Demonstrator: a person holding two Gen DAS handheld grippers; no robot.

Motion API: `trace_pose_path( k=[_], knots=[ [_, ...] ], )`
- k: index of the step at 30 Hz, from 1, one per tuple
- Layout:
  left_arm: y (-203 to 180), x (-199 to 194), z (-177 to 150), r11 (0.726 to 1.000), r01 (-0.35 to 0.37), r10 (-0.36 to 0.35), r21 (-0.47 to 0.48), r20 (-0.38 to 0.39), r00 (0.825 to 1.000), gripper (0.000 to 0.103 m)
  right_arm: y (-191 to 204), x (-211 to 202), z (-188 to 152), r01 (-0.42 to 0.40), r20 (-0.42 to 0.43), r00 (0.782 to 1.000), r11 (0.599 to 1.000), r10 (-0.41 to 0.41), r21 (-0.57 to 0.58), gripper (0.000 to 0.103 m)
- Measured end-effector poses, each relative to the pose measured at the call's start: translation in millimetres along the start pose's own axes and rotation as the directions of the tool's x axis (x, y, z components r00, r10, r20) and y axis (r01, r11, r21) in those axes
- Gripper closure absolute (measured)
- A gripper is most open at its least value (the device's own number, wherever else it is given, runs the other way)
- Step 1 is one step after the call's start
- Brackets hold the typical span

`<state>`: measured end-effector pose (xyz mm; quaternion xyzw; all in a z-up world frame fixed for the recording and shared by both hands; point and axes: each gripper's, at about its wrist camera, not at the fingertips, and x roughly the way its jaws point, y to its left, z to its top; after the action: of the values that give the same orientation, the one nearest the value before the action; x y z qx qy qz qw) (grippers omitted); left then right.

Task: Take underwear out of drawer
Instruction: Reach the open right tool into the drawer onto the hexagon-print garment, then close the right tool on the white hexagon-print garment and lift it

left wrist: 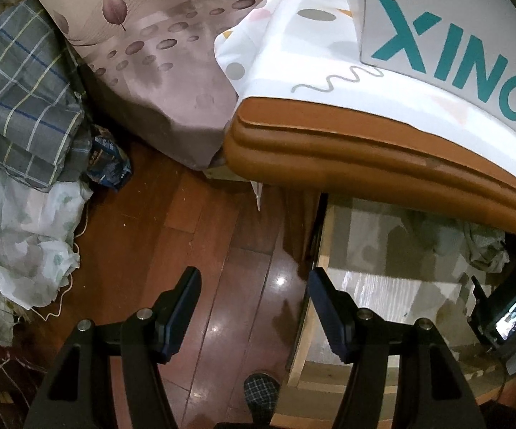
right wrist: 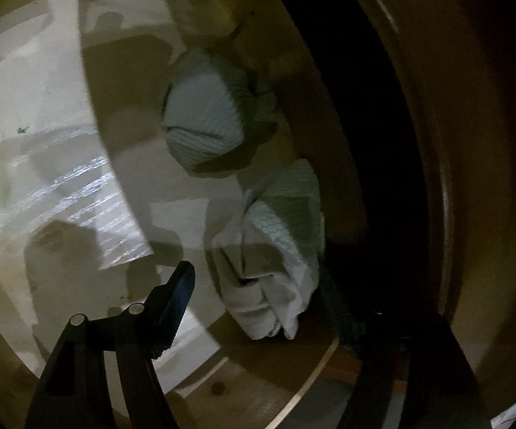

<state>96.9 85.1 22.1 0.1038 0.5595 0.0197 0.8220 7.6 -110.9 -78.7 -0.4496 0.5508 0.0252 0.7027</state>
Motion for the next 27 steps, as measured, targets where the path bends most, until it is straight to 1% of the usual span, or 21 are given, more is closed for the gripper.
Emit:
trace_pose_path(
  k=[1, 2, 4, 6, 8, 9, 10, 11, 12, 13, 15, 17, 20, 23, 25, 27],
  knots=[
    [-1, 0, 0, 1.0, -0.004, 0.004, 0.002, 0.002, 1.0, 0.039, 0, 2, 0, -0.023, -0.02, 1.0, 1.0, 0.023, 0.012, 0.044],
    [-1, 0, 0, 1.0, -0.004, 0.004, 0.004, 0.004, 1.0, 0.039, 1, 3, -1, -0.024, -0.024, 0.999, 1.0, 0.024, 0.014, 0.045],
    [-3, 0, -1, 1.0, -0.002, 0.002, 0.009, 0.003, 1.0, 0.039, 2, 6, -1, 0.025, -0.022, 0.999, 1.0, -0.025, -0.005, 0.044],
    [-5, 0, -3, 1.0, -0.001, 0.001, 0.02, -0.001, 1.0, 0.039, -1, 10, 1, 0.015, -0.028, 1.0, 1.0, -0.015, 0.002, 0.044],
    [-6, 0, -3, 1.0, -0.007, 0.007, 0.028, 0.0, 1.0, 0.039, -4, 15, 4, 0.025, -0.029, 0.999, 1.0, -0.025, 0.003, 0.044],
    [-6, 0, -3, 1.0, -0.009, 0.008, 0.029, 0.001, 1.0, 0.039, -5, 17, 4, 0.019, -0.034, 0.999, 1.0, -0.019, 0.006, 0.046],
    [-6, 1, -3, 1.0, -0.01, 0.01, 0.029, 0.002, 1.0, 0.039, -6, 21, 5, 0.008, -0.047, 0.999, 1.0, -0.008, 0.015, 0.049],
    [-6, 1, -3, 1.0, -0.011, 0.011, 0.029, 0.001, 1.0, 0.039, -6, 22, 4, 0.001, -0.054, 0.999, 1.0, 0.0, 0.02, 0.057],
    [-6, 1, -4, 0.999, -0.01, 0.01, 0.031, 0.001, 1.0, 0.039, -7, 23, 5, -0.016, -0.054, 0.998, 0.999, 0.017, 0.03, 0.062],
    [-6, 1, -4, 0.999, -0.011, 0.011, 0.031, 0.0, 1.0, 0.039, -8, 25, 5, -0.025, -0.06, 0.998, 0.999, 0.027, 0.036, 0.065],
    [-6, 1, -4, 0.999, -0.011, 0.011, 0.032, -0.001, 1.0, 0.039, -7, 22, 6, -0.04, -0.065, 0.997, 0.998, 0.042, 0.041, 0.076],
    [-6, 0, -5, 0.999, -0.011, 0.011, 0.034, 0.0, 1.0, 0.039, -10, 24, 5, -0.055, -0.063, 0.996, 0.997, 0.059, 0.054, 0.078],
    [-6, 1, -5, 0.999, -0.013, 0.013, 0.036, -0.002, 1.0, 0.039, -15, 22, 4, -0.127, -0.06, 0.989, 0.989, 0.132, 0.079, 0.08],
    [-7, 1, -6, 0.999, -0.012, 0.013, 0.042, -0.006, 1.0, 0.039, -11, 12, 3, -0.193, -0.047, 0.979, 0.979, 0.196, 0.071, 0.08],
    [-8, 3, -5, 0.999, -0.016, 0.016, 0.047, -0.008, 1.0, 0.039, -8, 4, -1, -0.239, -0.042, 0.969, 0.969, 0.242, 0.058, 0.08],
    [-9, 3, -7, 0.999, -0.017, 0.017, 0.051, -0.008, 1.0, 0.039, -6, -3, -4, -0.303, -0.028, 0.952, 0.952, 0.304, 0.043, 0.08]
  ],
)
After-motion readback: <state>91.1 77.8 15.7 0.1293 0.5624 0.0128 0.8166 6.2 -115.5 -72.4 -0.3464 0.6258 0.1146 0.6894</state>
